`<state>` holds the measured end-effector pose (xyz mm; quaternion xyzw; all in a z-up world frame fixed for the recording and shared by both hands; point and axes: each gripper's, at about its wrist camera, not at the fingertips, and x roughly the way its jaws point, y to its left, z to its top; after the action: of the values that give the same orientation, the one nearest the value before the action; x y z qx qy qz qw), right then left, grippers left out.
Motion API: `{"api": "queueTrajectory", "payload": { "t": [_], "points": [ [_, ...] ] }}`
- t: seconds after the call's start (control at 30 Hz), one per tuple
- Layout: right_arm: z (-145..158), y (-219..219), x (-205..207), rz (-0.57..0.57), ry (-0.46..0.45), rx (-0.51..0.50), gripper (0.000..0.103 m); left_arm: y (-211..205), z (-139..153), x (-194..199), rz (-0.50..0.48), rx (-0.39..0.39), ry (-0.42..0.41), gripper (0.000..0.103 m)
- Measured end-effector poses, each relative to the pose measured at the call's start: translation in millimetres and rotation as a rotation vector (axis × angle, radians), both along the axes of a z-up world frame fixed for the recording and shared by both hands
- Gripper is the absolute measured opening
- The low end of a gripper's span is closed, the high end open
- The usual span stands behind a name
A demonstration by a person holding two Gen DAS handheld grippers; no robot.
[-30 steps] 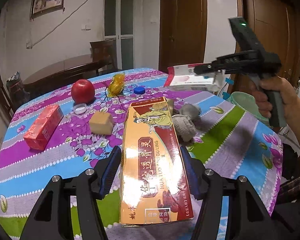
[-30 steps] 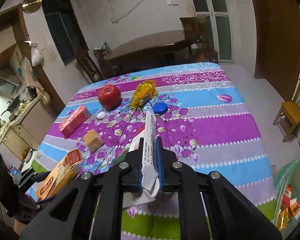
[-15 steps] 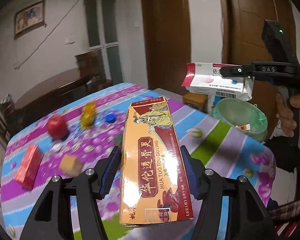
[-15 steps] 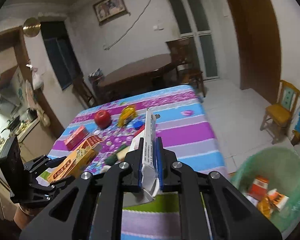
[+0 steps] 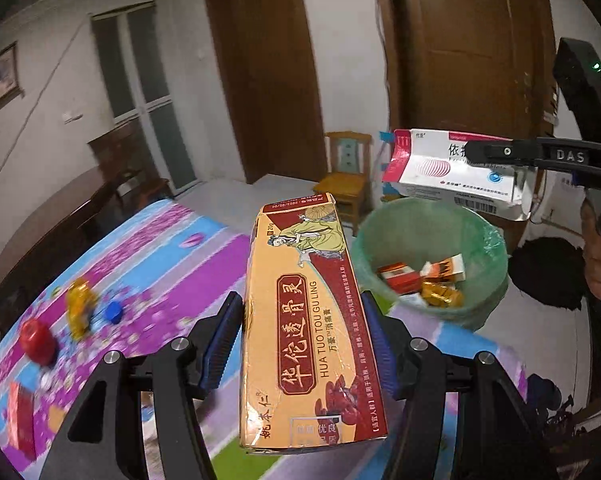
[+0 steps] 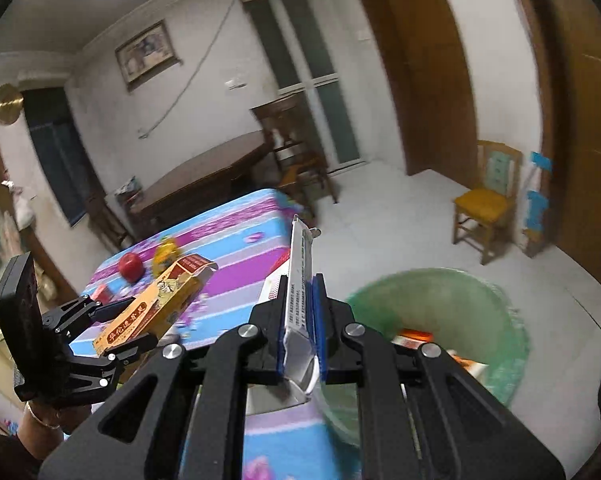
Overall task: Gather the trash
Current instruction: 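Carry both boxes to the green bin and open both tools to drop them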
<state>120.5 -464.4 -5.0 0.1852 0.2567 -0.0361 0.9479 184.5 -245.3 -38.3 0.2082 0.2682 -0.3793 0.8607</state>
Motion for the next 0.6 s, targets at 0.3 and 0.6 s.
{"api": "queueTrajectory", "payload": {
  "t": [0.3, 0.6],
  "points": [
    [-19.6, -63.5, -29.4, -0.147, 0.037, 0.016, 0.010, -111.4, -22.1, -7.2, -0.088, 0.047, 0.013, 0.061],
    [-54.9, -100.0, -36.9, -0.247, 0.109, 0.034, 0.010, -183.6, -49.9, 1.6, -0.116, 0.092, 0.013, 0.061]
  ]
}}
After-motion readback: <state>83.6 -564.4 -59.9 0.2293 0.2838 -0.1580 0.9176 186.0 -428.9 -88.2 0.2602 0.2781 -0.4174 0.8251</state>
